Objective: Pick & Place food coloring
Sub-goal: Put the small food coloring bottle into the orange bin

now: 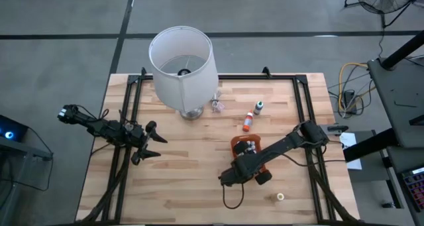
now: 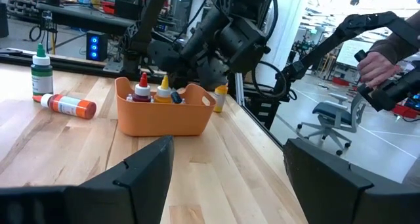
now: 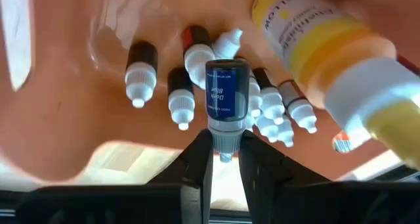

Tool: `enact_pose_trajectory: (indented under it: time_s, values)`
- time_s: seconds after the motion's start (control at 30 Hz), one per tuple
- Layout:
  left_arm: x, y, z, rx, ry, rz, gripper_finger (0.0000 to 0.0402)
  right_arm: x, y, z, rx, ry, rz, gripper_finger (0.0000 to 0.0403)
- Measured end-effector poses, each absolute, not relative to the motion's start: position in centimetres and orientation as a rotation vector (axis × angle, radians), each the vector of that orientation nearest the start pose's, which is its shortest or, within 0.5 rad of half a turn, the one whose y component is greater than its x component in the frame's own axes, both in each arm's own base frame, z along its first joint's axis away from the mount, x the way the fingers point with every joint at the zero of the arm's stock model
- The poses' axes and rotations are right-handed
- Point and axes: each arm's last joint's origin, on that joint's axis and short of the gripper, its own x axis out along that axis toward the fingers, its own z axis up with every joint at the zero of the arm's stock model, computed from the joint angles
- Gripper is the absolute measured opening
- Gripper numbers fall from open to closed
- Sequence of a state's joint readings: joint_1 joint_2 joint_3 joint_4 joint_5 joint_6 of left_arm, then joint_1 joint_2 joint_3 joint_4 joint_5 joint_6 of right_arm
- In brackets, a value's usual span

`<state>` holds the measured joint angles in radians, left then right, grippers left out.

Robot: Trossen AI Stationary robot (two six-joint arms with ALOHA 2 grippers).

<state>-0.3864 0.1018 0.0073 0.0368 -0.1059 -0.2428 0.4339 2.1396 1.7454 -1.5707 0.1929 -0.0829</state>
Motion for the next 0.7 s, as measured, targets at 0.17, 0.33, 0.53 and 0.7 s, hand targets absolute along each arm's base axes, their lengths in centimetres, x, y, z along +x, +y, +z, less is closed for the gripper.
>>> enact_pose_trajectory:
  time_s: [0.17, 0.33, 0.53, 0.7]
  values:
    - [9.7, -3.6, 16.1, -0.227, 0.090, -0.272, 0.0259, 33.4, 14.9, 20.2, -0.674, 1.877, 0.241, 0.0053]
    - [9.7, -3.6, 16.1, -0.227, 0.090, -0.273, 0.0258, 32.2, 14.5, 19.8, -0.688, 1.914, 0.242, 0.0053]
    - [9.7, -3.6, 16.1, -0.227, 0.090, -0.272, 0.0259, 31.8, 14.4, 19.4, -0.712, 1.938, 0.266, 0.0053]
    - [9.7, -3.6, 16.1, -0.227, 0.090, -0.272, 0.0259, 31.8, 14.3, 19.3, -0.809, 1.927, 0.302, 0.0045]
